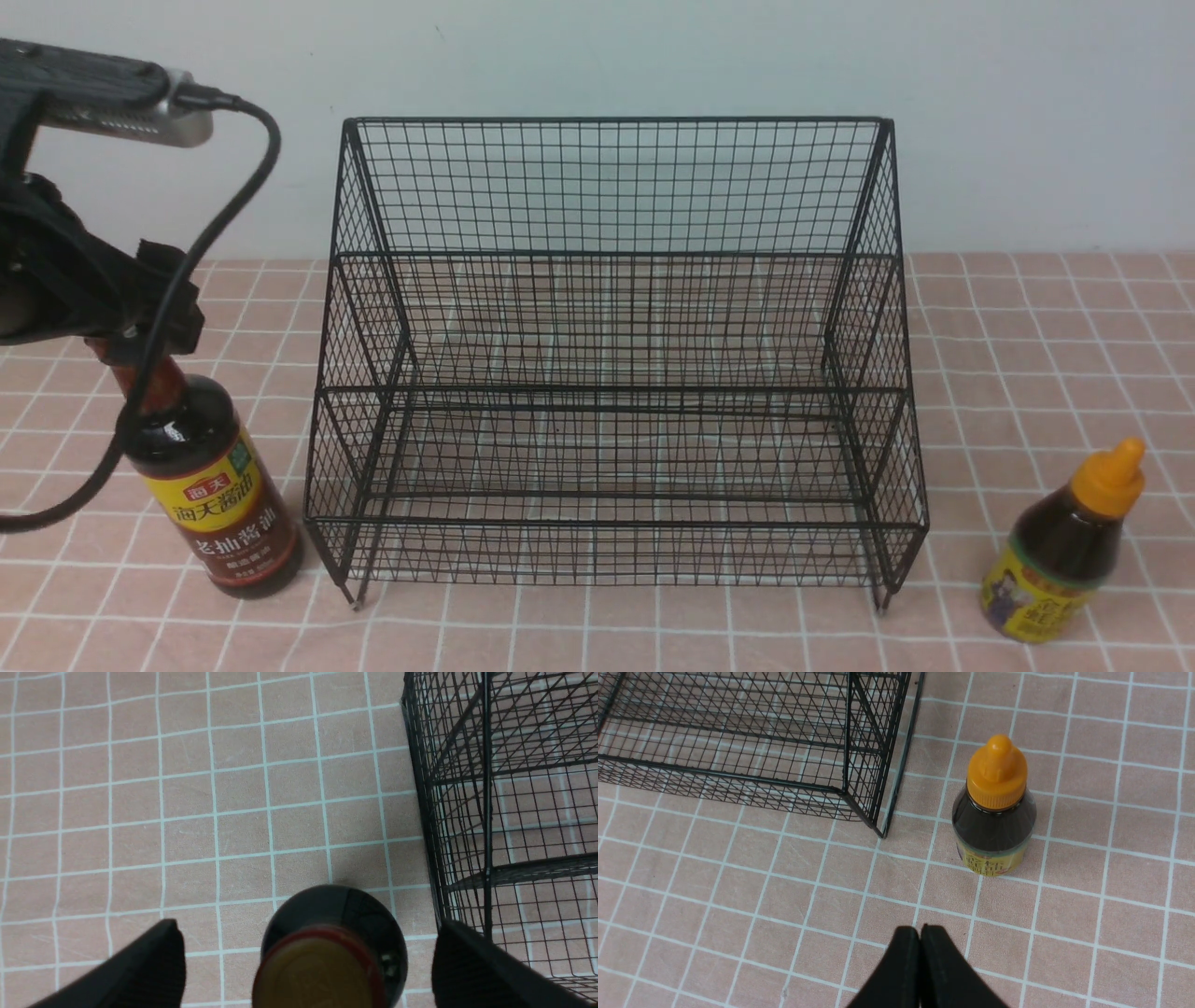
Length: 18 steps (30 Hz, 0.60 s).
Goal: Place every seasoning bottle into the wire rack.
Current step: Use the left arm to grab the condiment bottle closest to it
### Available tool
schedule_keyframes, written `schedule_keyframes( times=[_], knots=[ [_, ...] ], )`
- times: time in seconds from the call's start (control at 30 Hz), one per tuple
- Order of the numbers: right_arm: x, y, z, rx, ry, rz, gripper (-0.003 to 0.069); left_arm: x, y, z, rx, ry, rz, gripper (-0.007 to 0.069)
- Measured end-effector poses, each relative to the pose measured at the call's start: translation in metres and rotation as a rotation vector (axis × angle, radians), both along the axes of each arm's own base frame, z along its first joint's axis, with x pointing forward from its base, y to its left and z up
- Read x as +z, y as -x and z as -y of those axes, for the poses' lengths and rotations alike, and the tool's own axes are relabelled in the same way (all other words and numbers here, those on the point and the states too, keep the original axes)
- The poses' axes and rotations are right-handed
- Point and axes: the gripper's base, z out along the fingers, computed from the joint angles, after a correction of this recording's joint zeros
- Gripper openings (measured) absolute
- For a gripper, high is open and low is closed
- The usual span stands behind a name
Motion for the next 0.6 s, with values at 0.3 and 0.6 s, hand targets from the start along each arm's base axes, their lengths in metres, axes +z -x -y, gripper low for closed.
schedule_keyframes(
  times=[0.3, 0.6],
  knots=[
    [0.0, 0.0, 0.0, 0.005, 0.004, 0.006, -0.0015, -0.023, -0.019, 0.002, -0.002, -0.007, -0.076, 0.0458],
    [0.0, 0.0, 0.0, 0.007, 0.007, 0.009, -0.0015, -0.024, -0.02, 0.005, 0.009, 0.037, -0.078, 0.0267]
  ],
)
